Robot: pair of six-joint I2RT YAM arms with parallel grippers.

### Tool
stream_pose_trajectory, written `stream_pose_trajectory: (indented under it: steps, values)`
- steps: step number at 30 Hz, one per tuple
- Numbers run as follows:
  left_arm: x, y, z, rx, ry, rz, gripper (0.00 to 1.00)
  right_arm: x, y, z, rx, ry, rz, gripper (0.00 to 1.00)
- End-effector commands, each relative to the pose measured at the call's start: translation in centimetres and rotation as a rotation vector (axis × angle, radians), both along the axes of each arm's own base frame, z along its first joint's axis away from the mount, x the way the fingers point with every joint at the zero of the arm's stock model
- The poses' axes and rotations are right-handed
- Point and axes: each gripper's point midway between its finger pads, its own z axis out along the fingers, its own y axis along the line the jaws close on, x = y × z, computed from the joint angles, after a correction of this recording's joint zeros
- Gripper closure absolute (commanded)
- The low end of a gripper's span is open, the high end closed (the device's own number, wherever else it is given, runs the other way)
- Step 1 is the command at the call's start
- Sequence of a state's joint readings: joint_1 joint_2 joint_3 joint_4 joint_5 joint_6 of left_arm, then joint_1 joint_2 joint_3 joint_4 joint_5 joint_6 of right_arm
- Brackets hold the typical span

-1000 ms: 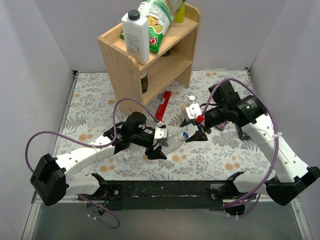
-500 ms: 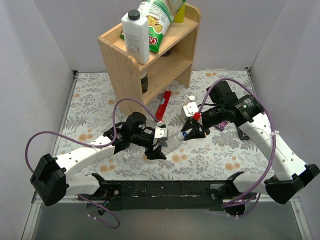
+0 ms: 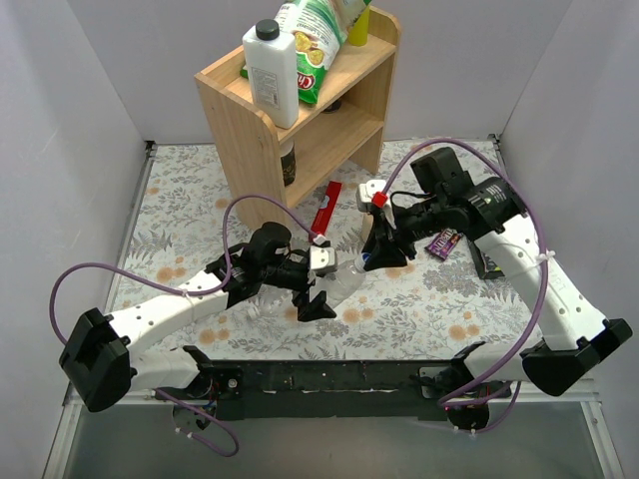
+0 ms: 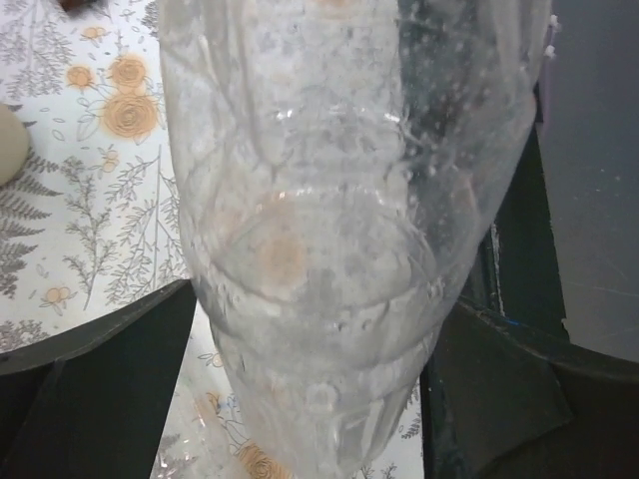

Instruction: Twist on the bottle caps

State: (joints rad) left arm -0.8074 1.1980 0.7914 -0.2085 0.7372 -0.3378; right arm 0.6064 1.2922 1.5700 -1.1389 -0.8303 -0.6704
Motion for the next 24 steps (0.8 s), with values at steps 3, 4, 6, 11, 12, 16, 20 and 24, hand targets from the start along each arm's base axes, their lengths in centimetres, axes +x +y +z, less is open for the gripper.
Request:
stream_pose_trajectory:
  steps: [3,4,6,11,12,16,20,24]
  values:
    - [2.1,-0.1,2.3,-0.032,-0.105,0.097,0.02,0.3,-3.2,0.4,-0.144,-0.132,-0.051,0.99]
    - [2.8,-0.1,2.3,-0.024,-0.125,0.122,0.02,0.3,-3.5,0.4,-0.152,-0.162,-0.049,0.99]
    - [4.2,-0.4,2.9,-0.036,-0.176,0.163,0.02,0.9,-4.4,0.2,-0.195,-0.207,-0.087,0.99]
    - [7.8,-1.4,3.3,0.016,-0.293,0.207,0.02,3.2,-6.9,-0.5,-0.32,-0.349,-0.156,0.99]
    - [8.2,-1.6,3.3,0.025,-0.301,0.204,0.02,3.9,-7.7,-1.0,-0.372,-0.374,-0.182,0.99]
    - [9.1,-2.8,5.9,-0.02,-0.327,0.203,0.02,5.0,-9.5,-3.5,-0.494,-0.376,-0.205,0.99]
    - [8.6,-3.6,8.9,-0.108,-0.322,0.189,0.02,5.5,-9.7,-5.6,-0.534,-0.277,-0.222,0.99]
    - [8.4,-3.3,9.4,-0.116,-0.299,0.217,0.02,6.3,-9.2,-6.0,-0.496,-0.191,-0.256,0.99]
